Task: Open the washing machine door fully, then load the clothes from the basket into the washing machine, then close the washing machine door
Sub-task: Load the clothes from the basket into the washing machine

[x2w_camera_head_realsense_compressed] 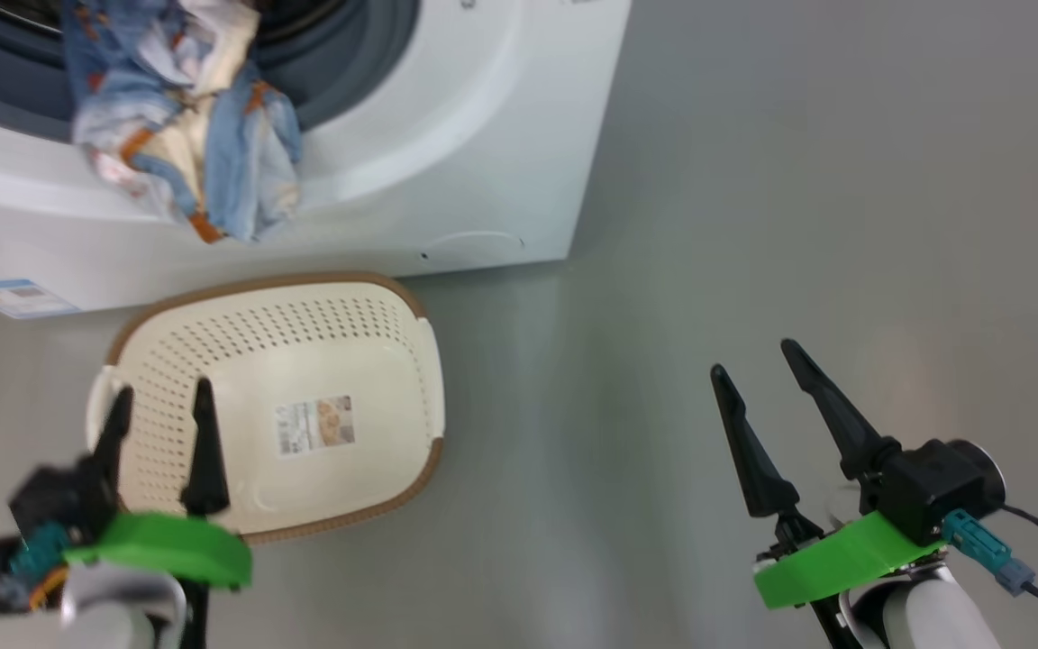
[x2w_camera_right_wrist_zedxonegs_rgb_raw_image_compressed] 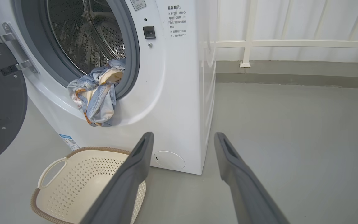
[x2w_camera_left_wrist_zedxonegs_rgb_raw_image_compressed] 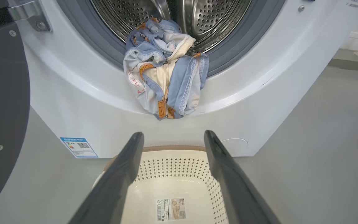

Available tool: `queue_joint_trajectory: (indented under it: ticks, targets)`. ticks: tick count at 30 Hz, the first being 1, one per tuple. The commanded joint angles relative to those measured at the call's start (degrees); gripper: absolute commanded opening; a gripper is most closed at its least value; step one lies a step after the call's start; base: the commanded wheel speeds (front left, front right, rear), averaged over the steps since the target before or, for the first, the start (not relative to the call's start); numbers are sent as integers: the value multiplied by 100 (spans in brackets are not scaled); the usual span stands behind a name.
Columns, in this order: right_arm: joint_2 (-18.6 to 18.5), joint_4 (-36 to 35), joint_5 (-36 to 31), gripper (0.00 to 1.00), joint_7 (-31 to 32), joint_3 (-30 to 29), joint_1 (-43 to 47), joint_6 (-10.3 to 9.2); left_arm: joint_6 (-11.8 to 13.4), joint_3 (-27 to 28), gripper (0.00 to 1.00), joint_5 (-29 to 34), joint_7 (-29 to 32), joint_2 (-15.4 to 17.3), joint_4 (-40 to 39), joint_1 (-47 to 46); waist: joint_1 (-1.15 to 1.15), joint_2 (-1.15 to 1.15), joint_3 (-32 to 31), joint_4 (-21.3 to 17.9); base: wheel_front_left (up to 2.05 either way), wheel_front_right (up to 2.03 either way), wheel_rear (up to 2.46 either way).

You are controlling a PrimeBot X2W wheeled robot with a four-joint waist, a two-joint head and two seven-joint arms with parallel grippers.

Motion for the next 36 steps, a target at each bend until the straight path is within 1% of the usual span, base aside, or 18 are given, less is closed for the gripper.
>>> queue_joint_trajectory:
  ticks: [1, 3, 4, 7, 10, 17, 23, 31, 32, 34, 36]
  targets:
    - [-1, -97, 89, 100, -91, 202, -189, 9, -97, 261, 100, -117, 63, 201, 93, -473, 0, 0, 427, -325, 0, 0, 0]
    - [-1, -70, 139, 100, -147, 253, -288, 9, -180, 283, 100, -144, 123, 240, 290, -783, 0, 0, 617, -420, 0, 0, 0]
    - [-1, -70, 139, 100, -147, 253, -288, 9, -180, 283, 100, -144, 123, 240, 290, -783, 0, 0, 617, -420, 0, 0, 0]
    - [-1, -18, 234, 100, -232, 332, -447, 9, -321, 315, 100, -199, 251, 310, 587, -1270, 0, 0, 904, -567, 0, 0, 0]
    - [-1, 49, 340, 100, -320, 408, -614, 9, -487, 366, 100, -250, 406, 452, 916, -1784, 0, 0, 1182, -704, 0, 0, 0]
    - [-1, 258, 583, 100, -454, 605, -941, 9, -735, 516, 100, -319, 753, 831, 1503, -2853, 0, 0, 1625, -1005, 0, 0, 0]
    - [-1, 331, 777, 100, -479, 687, -1120, 9, -792, 644, 100, -363, 1049, 1147, 1873, -3459, 0, 0, 1800, -1197, 0, 0, 0]
    - [-1, 267, 915, 100, -481, 722, -1168, 9, -824, 756, 100, -489, 1465, 1410, 2323, -4016, 0, 0, 1900, -1317, 0, 0, 0]
    - [-1, 267, 928, 100, -481, 721, -1172, 9, -832, 748, 92, -497, 1536, 1433, 2361, -4068, 0, 0, 1904, -1322, 0, 0, 0]
    - [-1, 268, 945, 100, -481, 713, -1178, 9, -856, 730, 0, -519, 1672, 1473, 2397, -4150, 0, 0, 1905, -1325, 0, 0, 0]
    - [-1, 270, 952, 100, -481, 699, -1172, 9, -872, 700, 0, -549, 1843, 1503, 2400, -4182, 0, 0, 1891, -1316, 0, 0, 0]
